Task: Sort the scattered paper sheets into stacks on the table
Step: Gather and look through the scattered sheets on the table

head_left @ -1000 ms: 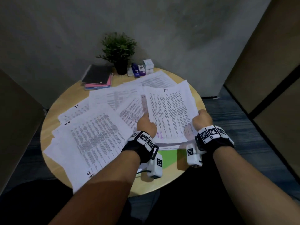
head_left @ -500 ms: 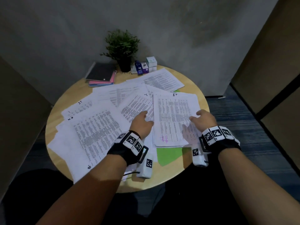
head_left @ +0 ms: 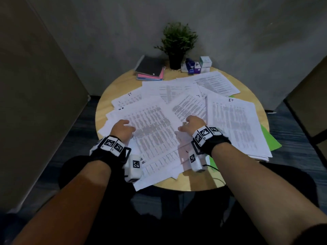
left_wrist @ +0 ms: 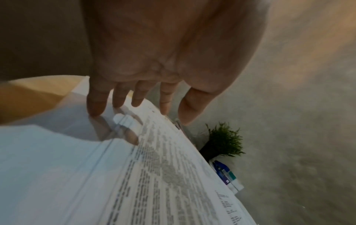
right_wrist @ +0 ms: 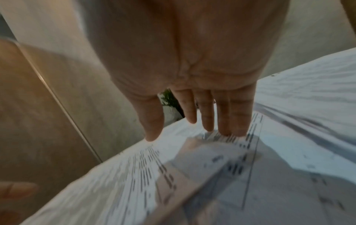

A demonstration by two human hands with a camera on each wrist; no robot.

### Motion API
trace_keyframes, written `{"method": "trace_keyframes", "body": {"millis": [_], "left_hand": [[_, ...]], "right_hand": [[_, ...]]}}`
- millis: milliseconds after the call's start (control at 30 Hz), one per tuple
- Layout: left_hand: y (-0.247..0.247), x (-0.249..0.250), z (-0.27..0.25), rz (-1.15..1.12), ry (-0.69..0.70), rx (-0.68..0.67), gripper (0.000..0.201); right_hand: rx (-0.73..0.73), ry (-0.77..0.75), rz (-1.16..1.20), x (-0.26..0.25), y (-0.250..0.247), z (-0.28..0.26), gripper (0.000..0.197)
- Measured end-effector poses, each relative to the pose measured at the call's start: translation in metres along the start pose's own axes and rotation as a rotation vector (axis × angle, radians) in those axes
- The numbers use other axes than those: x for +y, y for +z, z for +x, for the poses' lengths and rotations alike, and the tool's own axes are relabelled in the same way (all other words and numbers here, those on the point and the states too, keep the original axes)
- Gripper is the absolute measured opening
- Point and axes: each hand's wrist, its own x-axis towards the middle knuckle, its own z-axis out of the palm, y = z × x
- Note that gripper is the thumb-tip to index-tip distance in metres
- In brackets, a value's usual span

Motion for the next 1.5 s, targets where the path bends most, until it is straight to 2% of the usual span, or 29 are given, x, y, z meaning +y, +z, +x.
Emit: {"method": "trace_keyframes", "body": {"millis": [133,233,333,500,600,733,833,933,1067,1100,1167,1233,1267,1367,1500], "left_hand": [[0.004,-0.018,0.007,-0.059,-0.026,-0.034,0.049],[0.01,-0.021,0.01,-0.084,-0.002,-0.03,0.049],[0.011,-0.025,0.012,-0.143,-0.005,-0.016,0.047],[0.017,-0.025,0.008,-0.095,0.005,-0.039,0.047],[0.025,-0.024,0.008,-0.095,0.02,-0.054,0.052],[0.028,-0.015,0.005,-0.301,0.081,-0.03,0.07],[0.02,-0.004,0.003,-0.438,0.192,-0.032,0.059],[0.01,0.003,0.003,-0.458,0.272,0.076,0.044],[-0.008,0.003,0.007,-0.37,0.332,0.324,0.033],[-0.014,0.0,0.011,-0.388,0.332,0.36,0.032],[-0.025,-0.006,0.022,-0.422,0.313,0.406,0.031],[-0.032,-0.006,0.032,-0.454,0.319,0.405,0.027],[-0.035,-0.005,0.036,-0.467,0.331,0.397,0.025],[-0.038,-0.005,0.048,-0.477,0.354,0.379,0.027],[-0.033,-0.025,0.063,-0.425,0.346,0.343,0.038]], "right_hand": [[0.028,0.059,-0.035,-0.014,0.018,0.0,0.04],[-0.005,0.041,-0.021,-0.015,0.021,0.003,0.033],[0.033,-0.002,0.139,-0.004,0.014,-0.001,0.038],[0.267,0.003,0.291,0.024,-0.007,-0.001,0.023],[0.25,-0.047,0.377,0.033,-0.016,-0.003,0.026],[0.235,-0.163,0.612,0.037,-0.024,-0.01,0.017],[0.227,-0.166,0.794,0.034,-0.025,-0.01,0.01],[0.189,-0.146,0.844,0.021,-0.021,-0.011,0.024],[0.101,-0.112,0.693,0.004,-0.013,-0.004,0.059],[0.086,-0.095,0.644,0.001,-0.01,-0.003,0.062],[0.079,-0.086,0.463,0.0,-0.003,-0.001,0.046],[0.074,-0.044,0.216,-0.002,0.009,0.003,0.032],[0.059,-0.012,0.139,-0.005,0.015,0.005,0.033],[0.027,0.072,-0.038,-0.013,0.035,0.015,0.057],[-0.022,0.033,-0.036,-0.017,0.042,0.016,0.056]]}}
